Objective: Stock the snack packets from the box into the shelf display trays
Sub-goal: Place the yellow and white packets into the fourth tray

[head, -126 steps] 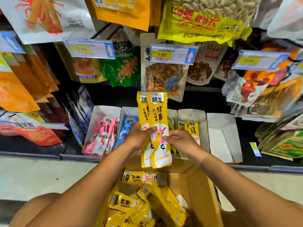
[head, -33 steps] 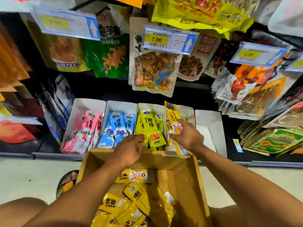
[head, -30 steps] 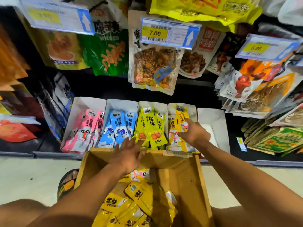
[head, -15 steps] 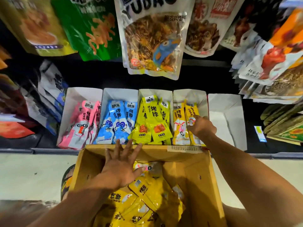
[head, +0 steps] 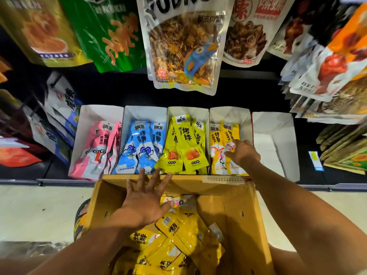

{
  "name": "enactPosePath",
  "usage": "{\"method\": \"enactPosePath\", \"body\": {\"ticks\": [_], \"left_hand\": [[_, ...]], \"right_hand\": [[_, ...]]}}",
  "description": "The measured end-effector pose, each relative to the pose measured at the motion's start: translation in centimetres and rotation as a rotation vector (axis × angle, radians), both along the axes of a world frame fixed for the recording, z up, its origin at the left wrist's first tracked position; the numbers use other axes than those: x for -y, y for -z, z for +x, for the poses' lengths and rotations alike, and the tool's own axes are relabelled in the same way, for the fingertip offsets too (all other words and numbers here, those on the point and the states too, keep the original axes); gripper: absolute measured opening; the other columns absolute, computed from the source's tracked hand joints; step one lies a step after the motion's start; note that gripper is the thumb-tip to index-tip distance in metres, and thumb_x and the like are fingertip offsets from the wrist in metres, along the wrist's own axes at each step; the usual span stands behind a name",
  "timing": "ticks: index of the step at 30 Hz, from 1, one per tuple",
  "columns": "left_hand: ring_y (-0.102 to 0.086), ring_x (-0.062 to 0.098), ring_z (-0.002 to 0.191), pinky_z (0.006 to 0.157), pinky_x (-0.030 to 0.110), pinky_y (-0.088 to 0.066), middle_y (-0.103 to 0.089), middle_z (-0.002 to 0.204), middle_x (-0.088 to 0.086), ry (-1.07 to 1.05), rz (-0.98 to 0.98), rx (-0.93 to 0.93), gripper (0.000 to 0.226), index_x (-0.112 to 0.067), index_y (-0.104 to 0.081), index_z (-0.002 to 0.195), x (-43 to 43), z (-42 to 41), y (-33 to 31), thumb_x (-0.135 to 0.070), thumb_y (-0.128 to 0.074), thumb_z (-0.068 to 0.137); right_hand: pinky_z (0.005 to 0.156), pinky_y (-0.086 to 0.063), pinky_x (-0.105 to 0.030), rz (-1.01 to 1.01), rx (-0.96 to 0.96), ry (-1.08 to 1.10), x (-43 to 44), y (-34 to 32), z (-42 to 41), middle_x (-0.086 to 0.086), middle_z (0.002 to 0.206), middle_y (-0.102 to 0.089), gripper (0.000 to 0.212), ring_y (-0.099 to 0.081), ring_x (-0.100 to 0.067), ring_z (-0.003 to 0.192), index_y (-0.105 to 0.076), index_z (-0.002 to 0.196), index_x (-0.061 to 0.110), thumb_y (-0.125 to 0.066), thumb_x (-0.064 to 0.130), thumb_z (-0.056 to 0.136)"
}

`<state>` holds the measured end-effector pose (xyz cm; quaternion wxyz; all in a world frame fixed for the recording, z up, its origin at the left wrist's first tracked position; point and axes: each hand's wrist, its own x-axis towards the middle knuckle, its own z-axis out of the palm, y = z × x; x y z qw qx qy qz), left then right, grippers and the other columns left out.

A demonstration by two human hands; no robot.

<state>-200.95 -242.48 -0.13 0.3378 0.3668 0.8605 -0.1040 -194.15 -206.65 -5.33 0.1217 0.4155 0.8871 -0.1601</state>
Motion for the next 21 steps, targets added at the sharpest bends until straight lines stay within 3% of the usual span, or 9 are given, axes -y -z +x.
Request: {"method": "enactPosePath", "body": {"ticks": [7, 13, 19, 21], "left_hand": [[0.030, 0.033, 0.151, 0.121, 0.068, 0.010, 0.032, 0.164, -0.007, 0.027, 0.054, -0.012, 0.077, -0.047, 0.026, 0.154, 0.7, 0.2, -1.0, -0.071, -0.023, 0.100], [0.021, 0.031, 0.155, 0.120, 0.066, 0.009, 0.021, 0.169, -0.004, 0.099, 0.150, -0.103, 0.072, -0.042, 0.010, 0.161, 1.8, 1.6, -3.2, -0.067, -0.025, 0.102], [0.016, 0.032, 0.157, 0.121, 0.069, 0.006, 0.014, 0.171, 0.000, 0.168, 0.228, -0.192, 0.093, -0.041, 0.008, 0.161, 5.6, 4.5, -5.8, -0.085, 0.008, 0.079], [0.017, 0.031, 0.156, 0.121, 0.066, 0.009, 0.012, 0.171, -0.001, 0.191, 0.236, -0.219, 0.077, -0.040, 0.006, 0.161, 7.3, 5.8, -6.1, -0.076, -0.007, 0.094]], "right_hand": [[0.090, -0.051, -0.045, 0.051, -0.057, -0.069, 1.8, -3.7, 1.5, -0.012, 0.137, -0.050, 0.068, -0.050, -0.036, 0.123, -0.047, 0.142, 0.024, -0.065, 0.059, 0.086], [0.100, -0.045, -0.047, 0.180, -0.150, -0.252, 6.7, -8.2, 4.9, -0.011, 0.153, -0.036, 0.069, -0.035, -0.034, 0.138, -0.041, 0.148, 0.029, -0.062, 0.057, 0.089], [0.108, -0.042, -0.049, 0.165, -0.171, -0.369, 12.4, -11.4, 9.4, -0.008, 0.159, -0.030, 0.068, -0.028, -0.034, 0.144, -0.039, 0.149, 0.036, -0.066, 0.051, 0.088], [0.108, -0.043, -0.051, 0.159, -0.176, -0.401, 14.4, -11.8, 11.0, -0.009, 0.158, -0.032, 0.068, -0.031, -0.034, 0.143, -0.041, 0.148, 0.036, -0.068, 0.051, 0.087]]}}
